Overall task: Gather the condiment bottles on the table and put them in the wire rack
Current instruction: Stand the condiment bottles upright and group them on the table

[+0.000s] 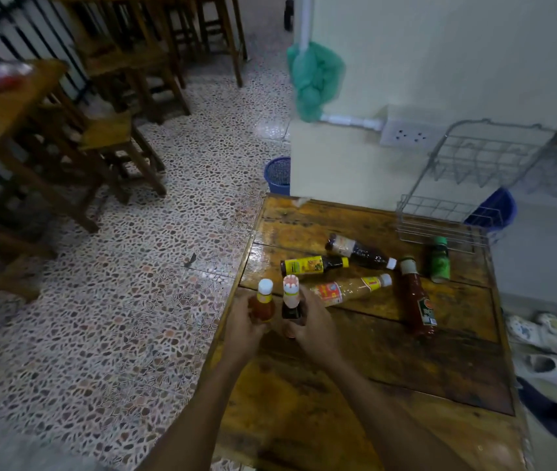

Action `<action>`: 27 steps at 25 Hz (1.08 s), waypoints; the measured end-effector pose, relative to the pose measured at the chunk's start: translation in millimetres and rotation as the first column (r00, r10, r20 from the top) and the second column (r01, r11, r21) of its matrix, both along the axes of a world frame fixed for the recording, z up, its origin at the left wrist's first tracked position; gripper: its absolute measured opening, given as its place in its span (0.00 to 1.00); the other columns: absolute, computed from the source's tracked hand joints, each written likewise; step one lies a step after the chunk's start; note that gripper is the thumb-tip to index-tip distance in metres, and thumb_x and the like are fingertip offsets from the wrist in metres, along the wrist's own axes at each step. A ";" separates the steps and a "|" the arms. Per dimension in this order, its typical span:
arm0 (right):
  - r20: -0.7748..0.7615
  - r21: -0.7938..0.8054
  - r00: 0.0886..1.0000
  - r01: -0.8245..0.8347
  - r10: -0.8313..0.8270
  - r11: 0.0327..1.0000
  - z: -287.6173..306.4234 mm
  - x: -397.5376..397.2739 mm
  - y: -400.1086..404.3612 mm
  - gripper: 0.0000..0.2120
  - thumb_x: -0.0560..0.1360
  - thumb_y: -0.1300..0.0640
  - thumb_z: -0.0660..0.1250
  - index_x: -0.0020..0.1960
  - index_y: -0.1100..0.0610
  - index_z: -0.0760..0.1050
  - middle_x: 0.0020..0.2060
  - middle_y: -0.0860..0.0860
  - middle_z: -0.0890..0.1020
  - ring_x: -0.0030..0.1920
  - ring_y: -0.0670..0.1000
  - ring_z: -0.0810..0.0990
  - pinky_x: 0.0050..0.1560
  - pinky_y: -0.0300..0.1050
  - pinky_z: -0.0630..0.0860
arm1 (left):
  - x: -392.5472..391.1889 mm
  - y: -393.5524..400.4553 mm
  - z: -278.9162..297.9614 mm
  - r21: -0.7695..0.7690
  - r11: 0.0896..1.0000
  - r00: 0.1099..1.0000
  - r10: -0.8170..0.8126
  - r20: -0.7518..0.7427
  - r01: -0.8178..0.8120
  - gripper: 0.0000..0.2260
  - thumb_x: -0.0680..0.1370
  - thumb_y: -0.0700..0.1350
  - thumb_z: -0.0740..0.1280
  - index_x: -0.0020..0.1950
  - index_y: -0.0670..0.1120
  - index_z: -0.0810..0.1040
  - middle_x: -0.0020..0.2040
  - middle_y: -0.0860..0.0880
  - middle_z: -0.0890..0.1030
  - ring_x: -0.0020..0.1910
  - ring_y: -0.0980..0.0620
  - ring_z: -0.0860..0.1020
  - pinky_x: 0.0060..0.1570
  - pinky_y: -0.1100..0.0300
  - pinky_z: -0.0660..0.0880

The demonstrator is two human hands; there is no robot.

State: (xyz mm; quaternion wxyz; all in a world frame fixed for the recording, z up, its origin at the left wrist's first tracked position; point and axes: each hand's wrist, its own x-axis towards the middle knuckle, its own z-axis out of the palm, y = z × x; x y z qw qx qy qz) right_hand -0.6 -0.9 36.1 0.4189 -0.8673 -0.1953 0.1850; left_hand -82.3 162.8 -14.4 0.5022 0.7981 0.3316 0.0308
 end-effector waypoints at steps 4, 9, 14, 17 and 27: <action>0.079 -0.021 0.997 0.015 -0.014 1.000 -11.4 -1.9 23.8 0.21 0.68 0.62 0.76 0.59 0.53 0.76 0.50 0.46 0.77 0.49 0.47 0.76 0.43 0.29 0.68 | 4.3 18.1 -0.5 0.010 0.998 0.998 -0.065 0.026 0.065 0.27 0.67 0.47 0.81 0.61 0.59 0.75 0.60 0.53 0.75 0.60 0.49 0.79 0.59 0.43 0.80; 0.087 -0.029 0.995 0.047 -0.045 0.998 -26.1 2.1 25.4 0.23 0.67 0.59 0.79 0.59 0.51 0.76 0.51 0.45 0.78 0.49 0.42 0.74 0.44 0.26 0.67 | 12.0 17.3 3.7 0.044 0.995 0.996 -0.085 -0.006 0.085 0.27 0.67 0.41 0.83 0.61 0.50 0.75 0.57 0.49 0.76 0.55 0.49 0.78 0.53 0.45 0.80; 0.104 -0.041 0.994 0.030 -0.026 0.999 -32.0 -0.3 25.2 0.22 0.68 0.58 0.77 0.58 0.49 0.73 0.51 0.46 0.75 0.48 0.47 0.76 0.42 0.40 0.73 | 12.1 16.7 -2.8 0.075 0.991 0.993 -0.115 0.032 0.113 0.28 0.66 0.39 0.82 0.59 0.55 0.73 0.56 0.50 0.75 0.54 0.49 0.77 0.52 0.45 0.80; 0.090 -0.042 0.996 0.019 -0.015 0.999 -33.8 -0.8 23.7 0.24 0.68 0.55 0.77 0.60 0.48 0.71 0.53 0.46 0.76 0.50 0.47 0.76 0.43 0.41 0.75 | 11.9 14.1 0.6 0.097 0.991 0.996 -0.092 0.023 0.089 0.27 0.67 0.41 0.82 0.60 0.53 0.74 0.55 0.49 0.74 0.53 0.50 0.77 0.52 0.47 0.80; 0.047 -0.165 0.998 -0.036 0.044 0.986 -26.7 30.8 -67.5 0.25 0.71 0.47 0.76 0.64 0.46 0.70 0.58 0.43 0.77 0.57 0.43 0.76 0.54 0.42 0.78 | -32.4 -37.9 -41.4 0.091 0.994 0.946 0.085 -0.311 -0.060 0.31 0.64 0.54 0.83 0.60 0.44 0.75 0.56 0.45 0.77 0.58 0.41 0.78 0.54 0.47 0.79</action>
